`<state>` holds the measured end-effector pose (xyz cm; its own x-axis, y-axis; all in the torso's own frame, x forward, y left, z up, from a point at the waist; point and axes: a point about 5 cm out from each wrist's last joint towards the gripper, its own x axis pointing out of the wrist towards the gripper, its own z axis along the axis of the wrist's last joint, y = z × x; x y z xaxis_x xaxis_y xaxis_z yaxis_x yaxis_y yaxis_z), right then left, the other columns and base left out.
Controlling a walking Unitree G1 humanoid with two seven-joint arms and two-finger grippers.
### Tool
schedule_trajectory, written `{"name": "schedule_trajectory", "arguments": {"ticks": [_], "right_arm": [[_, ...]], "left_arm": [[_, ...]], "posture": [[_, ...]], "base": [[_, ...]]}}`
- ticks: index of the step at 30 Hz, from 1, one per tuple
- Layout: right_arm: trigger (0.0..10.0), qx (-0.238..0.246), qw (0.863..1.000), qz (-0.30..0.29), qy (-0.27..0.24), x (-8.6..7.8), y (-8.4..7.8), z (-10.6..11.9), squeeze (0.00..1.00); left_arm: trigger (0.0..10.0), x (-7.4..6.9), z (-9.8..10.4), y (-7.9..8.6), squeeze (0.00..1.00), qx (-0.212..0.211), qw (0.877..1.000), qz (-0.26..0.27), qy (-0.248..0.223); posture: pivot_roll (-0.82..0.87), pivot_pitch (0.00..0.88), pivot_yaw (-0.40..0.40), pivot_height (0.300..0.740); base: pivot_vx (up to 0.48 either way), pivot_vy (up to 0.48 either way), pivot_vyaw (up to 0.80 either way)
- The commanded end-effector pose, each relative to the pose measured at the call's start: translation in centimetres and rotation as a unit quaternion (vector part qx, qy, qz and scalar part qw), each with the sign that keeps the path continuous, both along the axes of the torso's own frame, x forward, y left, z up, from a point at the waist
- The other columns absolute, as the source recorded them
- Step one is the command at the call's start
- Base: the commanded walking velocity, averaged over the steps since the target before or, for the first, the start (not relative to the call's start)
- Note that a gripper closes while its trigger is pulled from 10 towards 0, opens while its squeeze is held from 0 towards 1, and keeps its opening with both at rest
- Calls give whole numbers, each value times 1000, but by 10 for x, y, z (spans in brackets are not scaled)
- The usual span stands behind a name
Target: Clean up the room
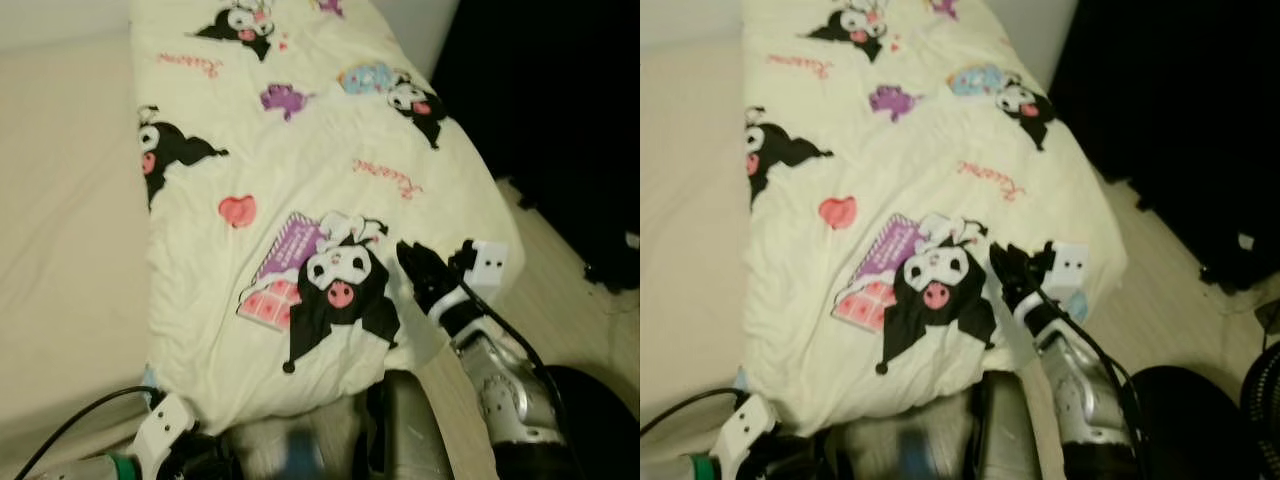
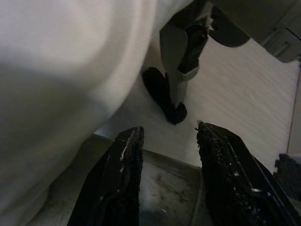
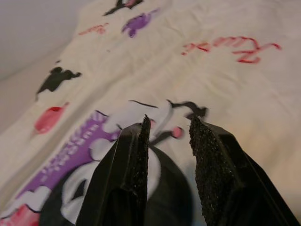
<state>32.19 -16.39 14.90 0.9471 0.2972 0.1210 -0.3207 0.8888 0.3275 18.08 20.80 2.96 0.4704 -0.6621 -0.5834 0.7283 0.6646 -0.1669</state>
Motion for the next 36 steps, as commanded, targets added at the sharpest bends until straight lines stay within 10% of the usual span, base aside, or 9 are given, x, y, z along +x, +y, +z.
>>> {"name": "schedule_trajectory", "arguments": {"ticks": [1,4,10,14,19,23,31,36], "right_arm": [[10000,-6,1000,1,18,0,-2,-8,0],[10000,-8,1000,5,14,3,-1,-4,0],[10000,-4,1000,7,-4,4,-3,5,0],[10000,9,999,19,-26,0,-6,13,0],[10000,9,999,38,-24,-7,-2,7,0],[10000,-6,999,46,-22,-10,-1,4,0],[10000,-33,998,51,-29,-8,6,5,0],[10000,-47,991,120,-20,-6,51,-6,0]], "left_arm": [[10000,-10,-21,5,0,18,998,32,46],[10000,-5,-31,8,0,33,994,88,50],[10000,21,18,-2,0,-70,992,95,-43],[10000,31,92,-13,0,-14,974,-7,-225],[10000,6,133,-26,0,-38,964,-97,-243],[10000,9,139,-29,0,-55,961,-101,-250],[10000,83,138,3,0,24,930,115,-348],[10000,116,83,19,0,76,940,205,-262]], "posture": [[15,225,2,572],[6,217,-9,572],[10,207,-10,572],[13,175,17,572],[22,152,30,572],[25,145,28,572],[11,133,18,572],[3,139,6,572]], "base": [[0,0,0],[0,0,0],[0,0,0],[0,0,0],[0,0,0],[0,0,0],[0,0,0],[0,0,0]]}}
